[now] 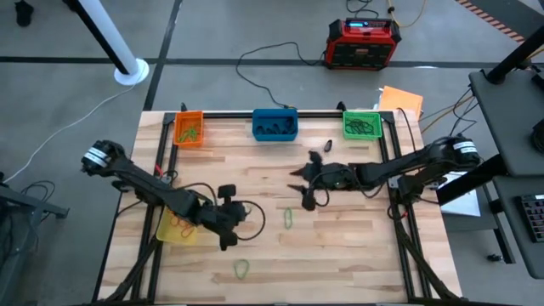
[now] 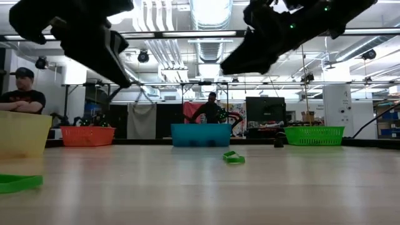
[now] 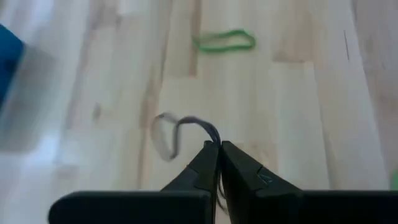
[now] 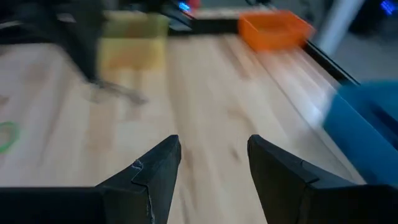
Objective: Sort rubber bands into baskets
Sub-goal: Put the violet rubber band into the green bin
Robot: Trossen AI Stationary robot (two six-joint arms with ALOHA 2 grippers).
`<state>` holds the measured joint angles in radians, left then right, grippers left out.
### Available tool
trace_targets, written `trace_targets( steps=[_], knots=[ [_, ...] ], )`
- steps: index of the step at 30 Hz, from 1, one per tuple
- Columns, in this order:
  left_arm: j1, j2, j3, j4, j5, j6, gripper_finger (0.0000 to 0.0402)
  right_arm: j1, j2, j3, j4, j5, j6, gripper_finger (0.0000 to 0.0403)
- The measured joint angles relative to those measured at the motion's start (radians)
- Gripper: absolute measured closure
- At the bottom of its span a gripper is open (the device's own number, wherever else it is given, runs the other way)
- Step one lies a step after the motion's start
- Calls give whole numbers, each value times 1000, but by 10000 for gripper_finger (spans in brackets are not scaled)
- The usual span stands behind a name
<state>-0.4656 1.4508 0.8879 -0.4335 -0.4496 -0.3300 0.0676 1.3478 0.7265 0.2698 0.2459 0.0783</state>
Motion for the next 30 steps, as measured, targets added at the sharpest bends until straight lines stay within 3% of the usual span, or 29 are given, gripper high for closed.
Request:
trace_targets(
  steps=[7, 12, 17, 25, 30],
  knots=[
    [30, -44, -3, 43, -61, 101, 401, 36, 209, 39, 340, -46, -185, 220],
    [90, -49, -39, 110, 5, 199, 402, 44, 326, 133, 366, -99, -285, 220],
    [161, -55, -61, 151, 69, 238, 402, 43, 405, 242, 240, -111, -334, 220],
    [216, -58, -56, 164, 103, 296, 402, 41, 488, 430, -26, 45, -414, 212],
    [234, -59, -54, 180, 113, 315, 402, 37, 521, 500, -104, 50, -463, 209]
  ],
)
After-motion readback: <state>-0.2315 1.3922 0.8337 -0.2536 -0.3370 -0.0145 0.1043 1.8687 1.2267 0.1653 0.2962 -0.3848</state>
